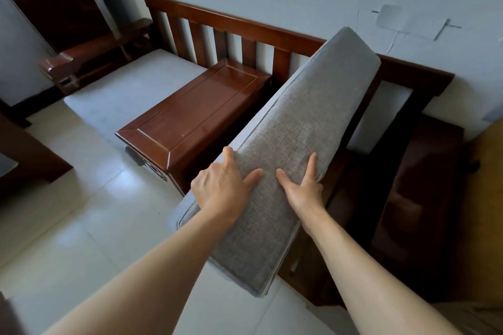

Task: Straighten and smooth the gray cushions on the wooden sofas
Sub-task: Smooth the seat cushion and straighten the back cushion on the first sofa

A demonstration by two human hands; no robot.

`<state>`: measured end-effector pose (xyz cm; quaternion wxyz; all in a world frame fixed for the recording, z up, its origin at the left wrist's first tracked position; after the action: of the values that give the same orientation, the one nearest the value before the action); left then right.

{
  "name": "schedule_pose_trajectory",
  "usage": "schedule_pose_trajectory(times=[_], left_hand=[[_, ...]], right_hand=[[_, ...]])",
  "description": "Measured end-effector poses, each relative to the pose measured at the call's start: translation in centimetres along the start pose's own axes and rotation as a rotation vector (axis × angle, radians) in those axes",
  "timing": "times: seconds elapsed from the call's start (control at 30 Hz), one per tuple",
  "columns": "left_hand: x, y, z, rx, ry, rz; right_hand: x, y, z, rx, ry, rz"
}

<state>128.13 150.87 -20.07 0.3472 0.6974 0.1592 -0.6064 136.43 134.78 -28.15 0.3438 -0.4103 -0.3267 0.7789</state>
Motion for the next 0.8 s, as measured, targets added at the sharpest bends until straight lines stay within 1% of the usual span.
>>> schedule_pose_trajectory(times=[0.1, 0.27, 0.4, 0.47, 0.67, 0.8], left_hand=[[0.1, 1.0, -0.2, 0.001, 0.039, 0.003], [0.3, 1.7, -0.2, -0.044, 0.073, 0.018], [1.2, 2.5, 1.4, -0.067, 0.095, 0.009], [2.5, 3.9, 2.1, -0.065, 0.070, 0.030], [6.6, 6.9, 2.8, -0.063, -0.111, 0.083], [8.9, 8.3, 3.4, -0.016, -0.201, 0.134]], right_hand=[[-0.6, 0.4, -1.1, -0.019, -0.015, -0.024], [-1.0, 0.6, -2.4, -0.073, -0.049, -0.067], [-1.8, 2.2, -2.8, -0.088, -0.067, -0.096], [-3.0, 3.4, -3.3, -0.091, -0.060, -0.109], [-6.1, 7.3, -4.7, -0.020, -0.034, -0.094], [-6.8, 10.0, -5.3, 0.049, -0.024, -0.152]])
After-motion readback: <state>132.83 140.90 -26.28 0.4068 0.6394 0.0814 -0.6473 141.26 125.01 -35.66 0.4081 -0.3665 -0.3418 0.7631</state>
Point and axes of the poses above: each hand's wrist, its own z-axis away from the middle knuckle, its own x-axis out of the palm, y = z × x, the point moved 9 cm from there along -z, towards the middle knuckle, and after that the axes turned 6 degrees about z, right-handed, at the moved point
